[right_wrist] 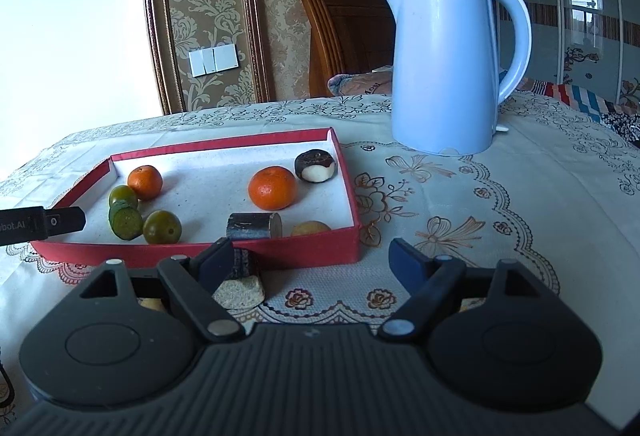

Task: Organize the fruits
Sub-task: 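Lower the right gripper onto another sugarcane piece on the cloth and close, then lower the left gripper onto the brown kiwi and close while the right holds the sugarcane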

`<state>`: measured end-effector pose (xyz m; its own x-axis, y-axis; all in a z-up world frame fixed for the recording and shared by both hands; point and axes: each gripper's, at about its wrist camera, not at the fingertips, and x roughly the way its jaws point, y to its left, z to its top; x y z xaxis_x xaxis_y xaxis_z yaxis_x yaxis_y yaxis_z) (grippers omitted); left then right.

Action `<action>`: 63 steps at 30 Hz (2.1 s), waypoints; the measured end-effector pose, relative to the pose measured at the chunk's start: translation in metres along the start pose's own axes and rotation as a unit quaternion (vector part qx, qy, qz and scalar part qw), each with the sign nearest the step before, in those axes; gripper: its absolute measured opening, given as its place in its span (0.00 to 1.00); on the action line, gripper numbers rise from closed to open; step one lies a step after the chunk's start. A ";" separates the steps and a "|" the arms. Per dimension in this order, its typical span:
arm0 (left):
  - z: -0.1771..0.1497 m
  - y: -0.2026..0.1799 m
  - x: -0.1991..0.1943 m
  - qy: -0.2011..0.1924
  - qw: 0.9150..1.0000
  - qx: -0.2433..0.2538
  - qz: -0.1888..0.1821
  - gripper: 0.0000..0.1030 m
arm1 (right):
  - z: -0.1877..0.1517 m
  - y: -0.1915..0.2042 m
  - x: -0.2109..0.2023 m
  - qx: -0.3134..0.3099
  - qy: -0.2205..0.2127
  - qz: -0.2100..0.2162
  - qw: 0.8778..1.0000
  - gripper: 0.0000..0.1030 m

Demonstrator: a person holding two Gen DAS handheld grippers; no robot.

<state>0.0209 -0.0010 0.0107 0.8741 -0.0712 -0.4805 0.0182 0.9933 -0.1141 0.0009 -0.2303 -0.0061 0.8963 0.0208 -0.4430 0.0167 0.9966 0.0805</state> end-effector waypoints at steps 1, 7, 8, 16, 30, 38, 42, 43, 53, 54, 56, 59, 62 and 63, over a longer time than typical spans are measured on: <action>0.000 0.000 0.000 0.001 1.000 0.000 -0.003 0.73 | 0.000 0.002 0.000 -0.005 0.002 0.000 1.000 0.81; -0.001 0.000 -0.002 -0.002 1.000 -0.002 -0.005 0.73 | -0.002 0.013 0.002 -0.030 0.016 0.007 0.999 0.79; -0.001 0.000 -0.002 -0.001 1.000 -0.002 -0.007 0.73 | -0.002 0.015 0.004 -0.033 0.020 0.007 0.999 0.77; -0.001 0.000 -0.003 -0.005 1.000 0.000 -0.007 0.73 | -0.002 0.026 0.014 -0.050 0.046 0.023 0.997 0.76; -0.003 -0.005 -0.005 -0.006 1.000 0.017 -0.010 0.73 | -0.002 0.034 0.031 -0.052 0.077 0.039 0.995 0.38; -0.016 -0.022 -0.013 0.017 0.998 0.041 -0.042 0.73 | -0.004 0.024 0.003 -0.070 0.039 -0.002 0.997 0.36; -0.024 -0.039 -0.019 0.027 0.996 0.058 -0.057 0.73 | -0.009 0.016 -0.005 -0.066 0.042 -0.023 0.997 0.37; -0.025 -0.042 -0.019 0.029 0.996 0.060 -0.060 0.73 | -0.010 0.012 -0.007 -0.062 0.044 -0.022 0.997 0.39; -0.035 -0.073 -0.012 0.037 0.993 0.106 -0.046 0.76 | -0.013 -0.026 -0.017 0.006 0.023 -0.037 0.999 0.70; -0.035 -0.074 -0.013 0.039 0.993 0.102 -0.049 0.76 | -0.013 -0.029 -0.015 0.014 0.027 -0.032 0.999 0.70; -0.037 -0.076 -0.016 0.041 0.992 0.102 -0.066 0.76 | -0.014 -0.033 -0.014 0.027 0.032 -0.026 0.999 0.70; -0.040 -0.085 -0.016 0.041 0.990 0.122 -0.062 0.76 | -0.015 -0.040 -0.011 0.050 0.041 -0.024 0.998 0.77; -0.043 -0.088 -0.010 0.052 0.988 0.132 -0.059 0.76 | -0.016 -0.045 -0.008 0.065 0.047 -0.021 0.997 0.78; -0.044 -0.088 -0.009 0.055 0.988 0.132 -0.059 0.76 | -0.016 -0.045 -0.008 0.066 0.047 -0.021 0.997 0.78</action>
<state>-0.0099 -0.0913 -0.0132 0.8005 -0.1836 -0.5705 0.2561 0.9654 0.0487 -0.0142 -0.2737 -0.0204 0.8482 -0.0064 -0.5296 0.1161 0.9778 0.1741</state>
